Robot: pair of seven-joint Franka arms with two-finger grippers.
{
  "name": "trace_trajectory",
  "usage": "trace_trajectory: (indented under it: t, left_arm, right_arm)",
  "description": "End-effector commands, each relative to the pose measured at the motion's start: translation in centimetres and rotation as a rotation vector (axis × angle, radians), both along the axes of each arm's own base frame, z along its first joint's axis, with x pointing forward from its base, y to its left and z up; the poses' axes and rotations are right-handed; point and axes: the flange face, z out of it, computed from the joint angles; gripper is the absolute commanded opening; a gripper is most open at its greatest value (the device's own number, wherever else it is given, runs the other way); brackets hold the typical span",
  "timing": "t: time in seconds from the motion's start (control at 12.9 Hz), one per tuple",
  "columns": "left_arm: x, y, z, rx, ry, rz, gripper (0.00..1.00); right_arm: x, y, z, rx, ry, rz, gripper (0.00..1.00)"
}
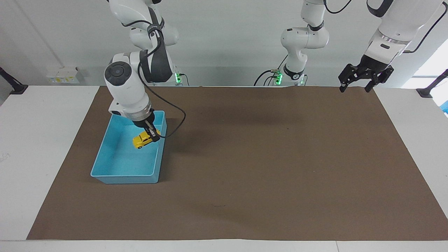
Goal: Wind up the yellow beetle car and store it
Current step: 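Lift the car with the right gripper and carry it into the bin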
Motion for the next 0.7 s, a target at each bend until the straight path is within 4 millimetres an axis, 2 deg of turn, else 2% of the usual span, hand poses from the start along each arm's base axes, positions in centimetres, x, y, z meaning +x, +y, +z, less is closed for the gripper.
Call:
trace_trajectory:
  t: [0.0, 0.15, 0.62]
  left_arm:
    - [-0.5, 0.2, 0.6, 0.011, 0.005, -0.002, 1.00]
    - [-0.5, 0.2, 0.6, 0.011, 0.005, -0.002, 1.00]
    - [-0.5, 0.2, 0.6, 0.011, 0.005, -0.002, 1.00]
  right_arm:
    - [-1.1, -3.5, 0.2, 0.042, 0.015, 0.080, 0.00]
    - [-1.6, -5.6, 0.2, 0.061, 0.034, 0.152, 0.00]
    - [-2.5, -7.4, -0.5, 0.092, 0.025, 0.456, 0.00]
